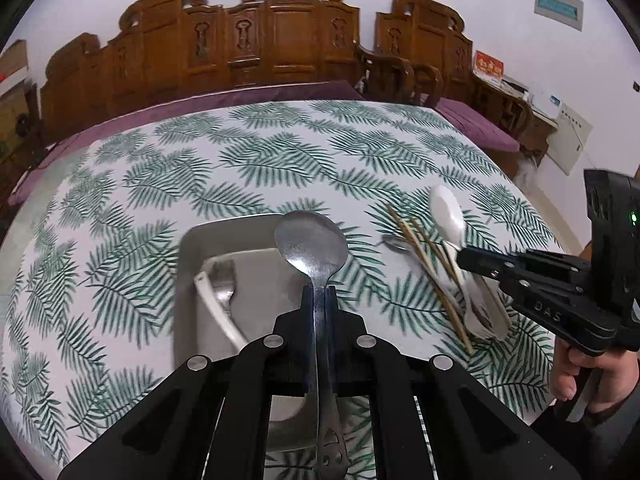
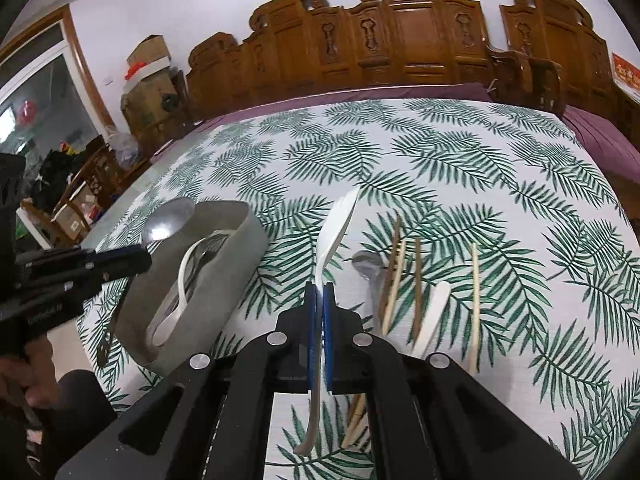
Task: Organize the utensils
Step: 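Carry the steel spoon into the metal tray and open the left tool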
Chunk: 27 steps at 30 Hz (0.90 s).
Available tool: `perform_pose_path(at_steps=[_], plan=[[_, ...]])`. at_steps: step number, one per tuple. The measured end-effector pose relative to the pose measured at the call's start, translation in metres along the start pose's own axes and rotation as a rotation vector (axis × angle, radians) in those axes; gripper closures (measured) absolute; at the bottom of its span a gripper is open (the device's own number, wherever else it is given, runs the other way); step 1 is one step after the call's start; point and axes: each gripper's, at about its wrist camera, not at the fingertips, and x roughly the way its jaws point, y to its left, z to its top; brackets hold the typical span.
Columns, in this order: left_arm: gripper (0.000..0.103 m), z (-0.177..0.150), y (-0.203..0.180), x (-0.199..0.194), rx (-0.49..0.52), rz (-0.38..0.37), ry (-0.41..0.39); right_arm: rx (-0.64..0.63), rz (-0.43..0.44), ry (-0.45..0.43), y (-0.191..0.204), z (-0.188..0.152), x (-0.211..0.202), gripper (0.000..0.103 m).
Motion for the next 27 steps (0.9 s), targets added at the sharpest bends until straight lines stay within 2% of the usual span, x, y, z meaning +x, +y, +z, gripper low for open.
perform_pose_path(at_steps=[8,14,27], plan=[[0.098,0.000,0.042,0.020,-0.048,0.059,0.027,-0.022,0.004,0.018,0.011,0.000,0.008,0.098],[0.098,-0.002,0.059,0.044,-0.059,0.078,0.065,-0.032,0.011,0.024,0.018,0.001,0.015,0.098],[0.098,-0.003,0.055,0.080,-0.014,0.099,0.143,-0.059,0.032,0.036,0.034,0.002,0.024,0.098]])
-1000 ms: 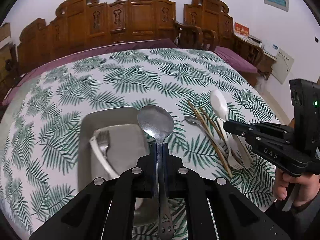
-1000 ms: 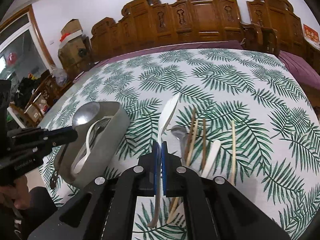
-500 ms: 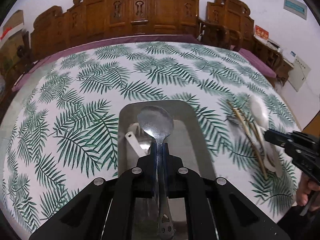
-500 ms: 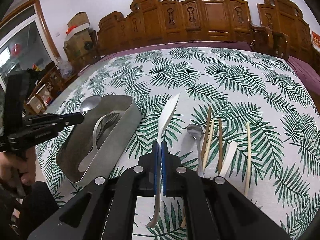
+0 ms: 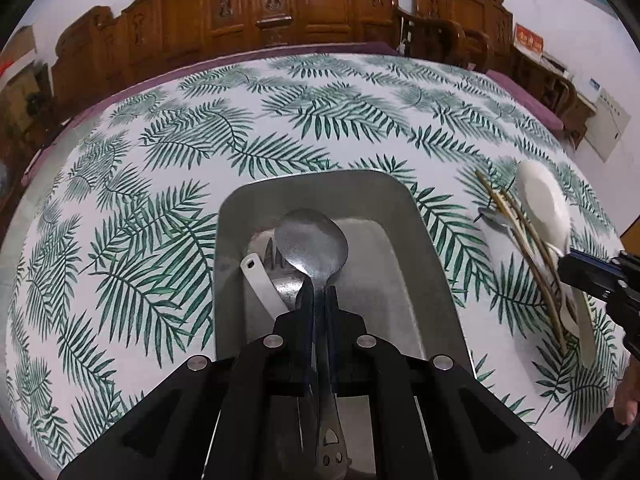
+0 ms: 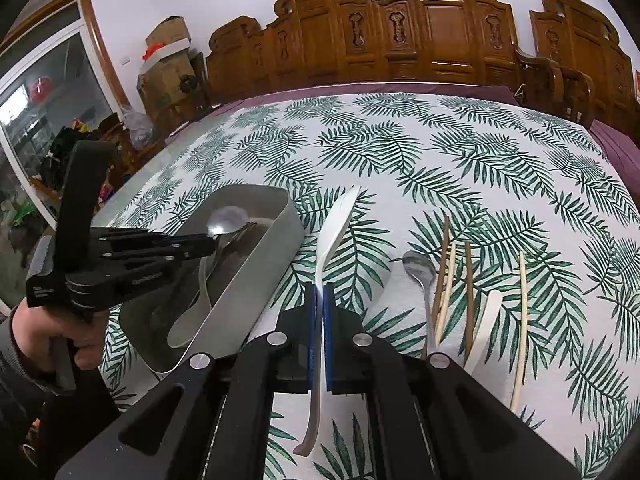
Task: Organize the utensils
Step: 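Carry the steel spoon into the metal tray and open the left tool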
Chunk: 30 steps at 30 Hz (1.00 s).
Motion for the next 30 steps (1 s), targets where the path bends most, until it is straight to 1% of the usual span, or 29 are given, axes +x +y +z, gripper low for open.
perform_pose_path(at_steps=[6,10,12,16,19,24,30], plan=[[0.098,-0.001,0.001,0.013,0.001,0.013,0.047,0.001,-0.003,-0.002,-0.001,0.000,-0.002,0.098],[0.098,-0.001,0.003,0.018,-0.009,0.001,0.075,0.001,-0.003,0.000,-0.001,0.000,-0.002,0.098],[0.097,-0.002,0.004,0.015,-0.012,-0.003,0.070,0.002,-0.002,0.001,-0.001,-0.001,-0.002,0.098],[0.096,-0.006,0.006,-0.002,-0.009,0.002,0.034,0.006,0.004,-0.004,0.003,0.000,-0.003,0.098],[0.096,-0.012,0.009,-0.022,-0.009,-0.003,-0.001,0.005,0.016,-0.014,0.009,0.001,-0.004,0.098],[0.096,-0.026,0.017,-0.058,-0.016,-0.013,-0.060,-0.003,0.059,-0.043,0.029,0.008,-0.006,0.098],[0.096,-0.039,0.031,-0.085,-0.054,-0.033,-0.096,-0.017,0.115,-0.067,0.059,0.017,-0.002,0.098]])
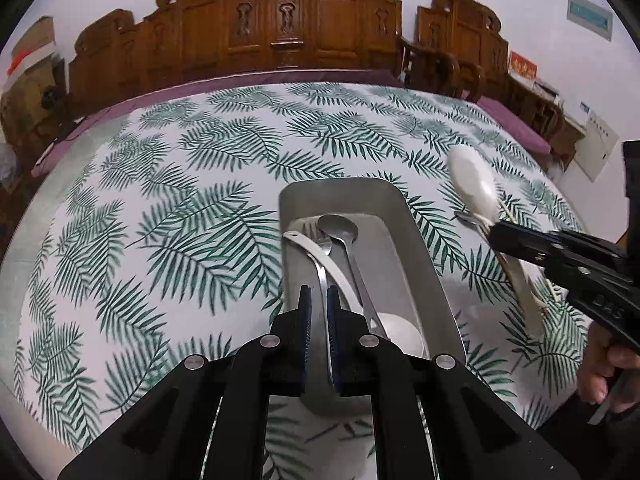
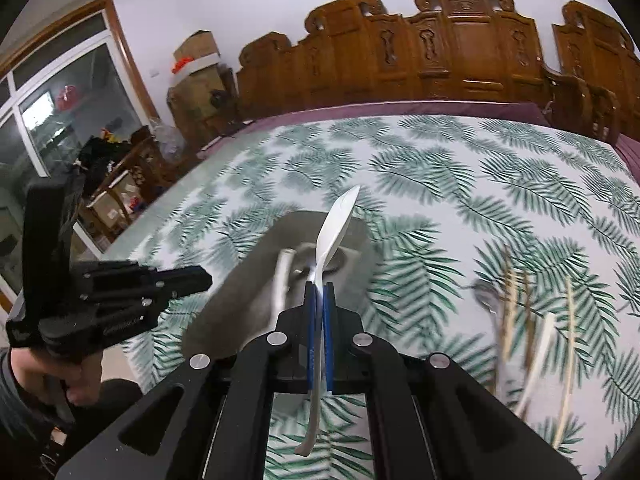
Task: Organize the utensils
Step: 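Lower the white plastic spoon into the tray and open the right tool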
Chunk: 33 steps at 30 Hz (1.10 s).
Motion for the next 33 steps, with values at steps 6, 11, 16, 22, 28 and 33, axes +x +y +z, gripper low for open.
perform_pose_path(at_steps=[6,11,16,22,28,33], plan=[[0.096,-0.007,0.013,-0.020,-0.021,0.007,-0.031,0.013,0.030,0.012,0.019,0.003,0.025,0.098],[0.096,-0.010,0.020,-0.028,-0.031,0.017,-0.048,0.021,0.043,0.037,0.030,0.000,0.048,0.098],[0.096,-0.012,0.024,-0.029,-0.044,0.020,-0.053,0.031,0.044,0.065,0.034,-0.006,0.070,0.098],[0.096,-0.013,0.021,-0.028,-0.034,0.029,-0.049,0.030,0.055,0.079,0.035,-0.010,0.078,0.095],[0.096,-0.012,0.015,-0.030,-0.026,0.028,-0.056,0.026,0.059,0.062,0.027,-0.008,0.063,0.095],[0.096,-0.012,0.005,-0.034,-0.013,0.013,-0.064,-0.002,0.039,0.030,0.019,-0.008,0.038,0.095]])
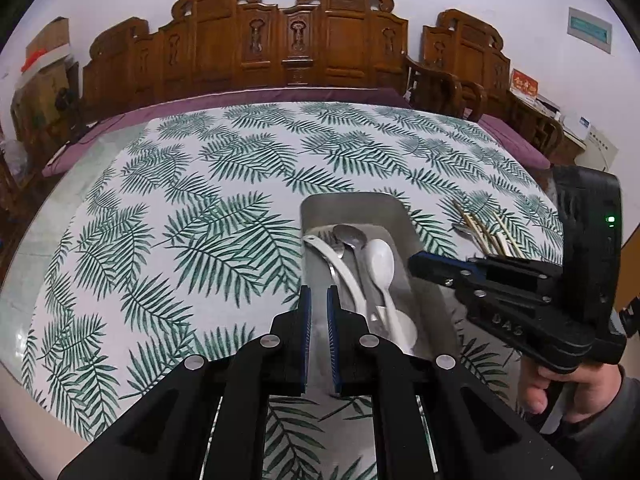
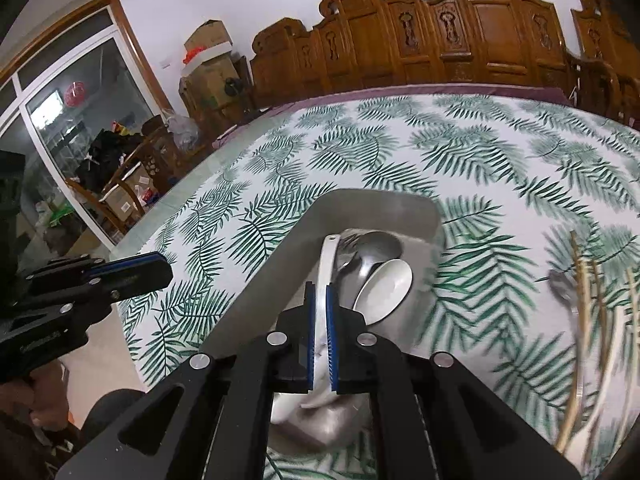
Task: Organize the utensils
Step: 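Lower the white plastic spoon into the tray and open the right tool, then move the open right tool toward the chopsticks and remaining fork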
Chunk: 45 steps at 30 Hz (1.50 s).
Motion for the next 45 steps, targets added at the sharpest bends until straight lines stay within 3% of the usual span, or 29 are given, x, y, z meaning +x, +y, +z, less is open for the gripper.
perform_pose_path(at_steps=[10,13,15,19,23,25,26,35,41,45], plan=[[0.094,0.000,-0.037,0.004,0.041,-0.052,-0.001,-0.016,-0.123,-0.062,-0.046,-0.007,-0.063,0.095],[0.079,0.000,-0.052,0.007,0.058,-0.066,-0.001,-0.005,-0.172,-0.074,-0.066,-0.011,-0.079,0.095],[0.076,0.000,-0.061,0.009,0.071,-0.080,0.001,0.010,-0.215,-0.075,-0.083,-0.014,-0.090,0.095],[0.054,0.000,-0.077,0.013,0.086,-0.098,0.003,0.041,-0.278,-0.069,-0.109,-0.019,-0.101,0.095],[0.043,-0.002,-0.093,0.020,0.107,-0.106,0.016,0.088,-0.336,-0.036,-0.137,-0.025,-0.101,0.093],[0.041,-0.005,-0.100,0.024,0.118,-0.111,0.024,0.105,-0.348,-0.008,-0.146,-0.028,-0.097,0.081],[0.040,-0.006,-0.102,0.026,0.121,-0.113,0.027,0.113,-0.355,0.007,-0.149,-0.030,-0.094,0.081],[0.040,-0.013,-0.119,0.036,0.144,-0.135,0.048,0.168,-0.383,0.166,-0.169,-0.050,-0.055,0.081],[0.040,-0.015,-0.123,0.038,0.156,-0.140,0.055,0.144,-0.404,0.186,-0.164,-0.054,-0.045,0.081],[0.040,-0.016,-0.125,0.037,0.166,-0.138,0.056,0.157,-0.406,0.183,-0.167,-0.054,-0.046,0.093]])
